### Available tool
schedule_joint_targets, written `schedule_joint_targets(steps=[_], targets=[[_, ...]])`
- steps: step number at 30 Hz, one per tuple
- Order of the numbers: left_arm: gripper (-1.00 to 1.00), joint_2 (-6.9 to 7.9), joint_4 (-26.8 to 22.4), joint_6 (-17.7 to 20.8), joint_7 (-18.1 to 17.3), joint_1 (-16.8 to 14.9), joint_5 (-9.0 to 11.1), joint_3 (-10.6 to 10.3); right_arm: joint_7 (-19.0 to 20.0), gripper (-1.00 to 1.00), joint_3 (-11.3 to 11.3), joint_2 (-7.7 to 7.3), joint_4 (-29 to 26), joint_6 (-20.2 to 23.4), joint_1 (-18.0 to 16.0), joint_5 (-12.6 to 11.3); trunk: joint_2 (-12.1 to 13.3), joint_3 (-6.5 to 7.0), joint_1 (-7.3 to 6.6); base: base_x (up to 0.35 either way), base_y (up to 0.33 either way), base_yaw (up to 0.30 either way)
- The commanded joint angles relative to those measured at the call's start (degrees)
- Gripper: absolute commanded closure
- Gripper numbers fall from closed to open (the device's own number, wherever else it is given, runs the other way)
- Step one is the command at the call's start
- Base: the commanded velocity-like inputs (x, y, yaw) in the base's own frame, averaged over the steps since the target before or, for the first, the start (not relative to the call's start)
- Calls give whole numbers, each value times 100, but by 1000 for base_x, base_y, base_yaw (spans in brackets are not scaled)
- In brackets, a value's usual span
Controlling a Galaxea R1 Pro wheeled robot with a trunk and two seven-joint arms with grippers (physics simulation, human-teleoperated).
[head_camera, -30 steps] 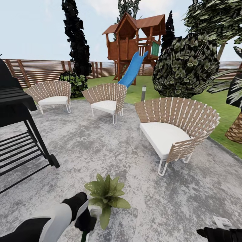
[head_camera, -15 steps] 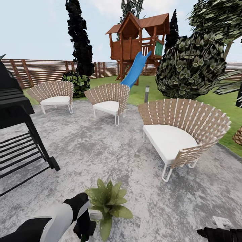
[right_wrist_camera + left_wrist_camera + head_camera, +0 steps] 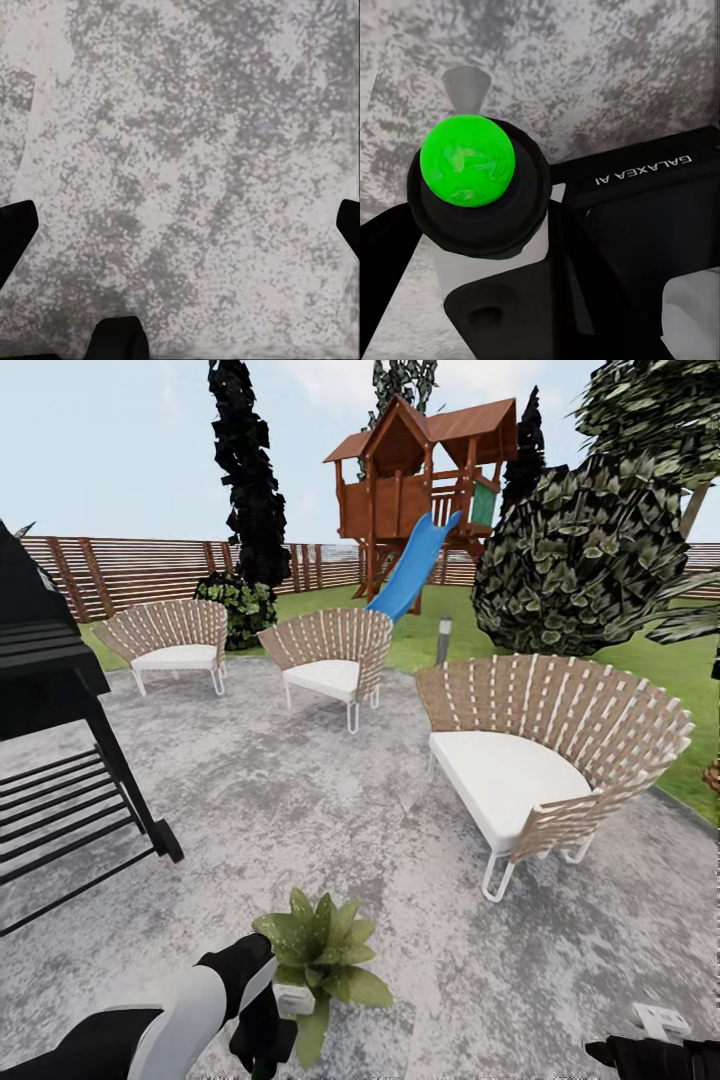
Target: Pick up the pesticide atomizer in the garden and spray insectifuge to fully cover both potted plants in the garden.
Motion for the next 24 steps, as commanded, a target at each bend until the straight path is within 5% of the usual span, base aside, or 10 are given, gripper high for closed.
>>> schedule_joint_targets(steps=[1, 11, 24], targets=[[100, -2, -10, 27, -25, -2, -61, 40, 40, -100, -17, 2, -4, 10, -7, 34, -3, -5, -3, -245, -219, 0], [100, 5, -11, 27, -25, -2, -53, 48, 40, -100, -15, 2, -5, 10, -11, 38, -3, -5, -3, -64, -261, 115], [100, 15, -11, 27, -23, -2, -61, 51, 40, -100, -15, 2, -5, 10, -11, 41, -3, -5, -3, 114, -11, 121]])
